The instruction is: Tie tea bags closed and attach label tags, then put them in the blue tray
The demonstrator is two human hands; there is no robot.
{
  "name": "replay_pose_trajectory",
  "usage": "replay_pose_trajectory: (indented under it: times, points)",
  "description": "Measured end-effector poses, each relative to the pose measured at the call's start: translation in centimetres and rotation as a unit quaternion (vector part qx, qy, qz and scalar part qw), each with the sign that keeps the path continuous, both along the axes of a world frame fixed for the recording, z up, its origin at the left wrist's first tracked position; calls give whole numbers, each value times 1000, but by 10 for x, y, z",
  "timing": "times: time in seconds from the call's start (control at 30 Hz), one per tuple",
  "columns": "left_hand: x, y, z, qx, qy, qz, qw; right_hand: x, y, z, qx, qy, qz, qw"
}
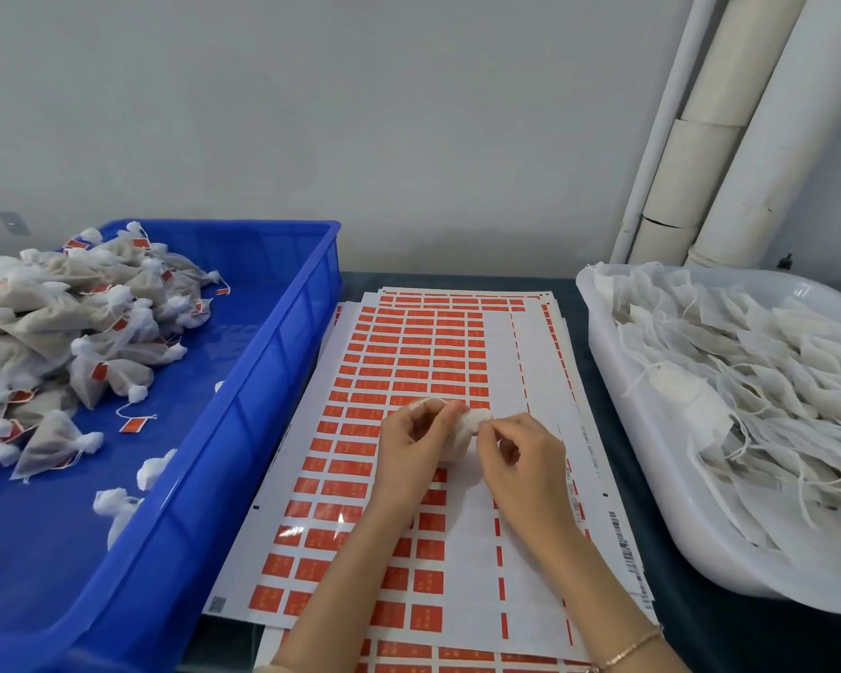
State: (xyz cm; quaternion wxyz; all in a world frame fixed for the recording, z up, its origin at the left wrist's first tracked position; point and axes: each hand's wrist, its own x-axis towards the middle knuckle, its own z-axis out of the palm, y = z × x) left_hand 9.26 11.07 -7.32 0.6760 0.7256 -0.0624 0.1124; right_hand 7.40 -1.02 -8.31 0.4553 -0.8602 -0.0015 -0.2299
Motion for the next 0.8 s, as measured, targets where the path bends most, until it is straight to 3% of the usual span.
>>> replay_pose_trajectory:
  times: [0.47, 0.8]
  points:
    - [-2, 3, 4, 6, -3, -61, 998, 1, -10, 3, 6, 7, 2, 1000]
    - [0, 4, 5, -42, 13, -33, 998, -8, -5, 9, -2, -130, 48, 990]
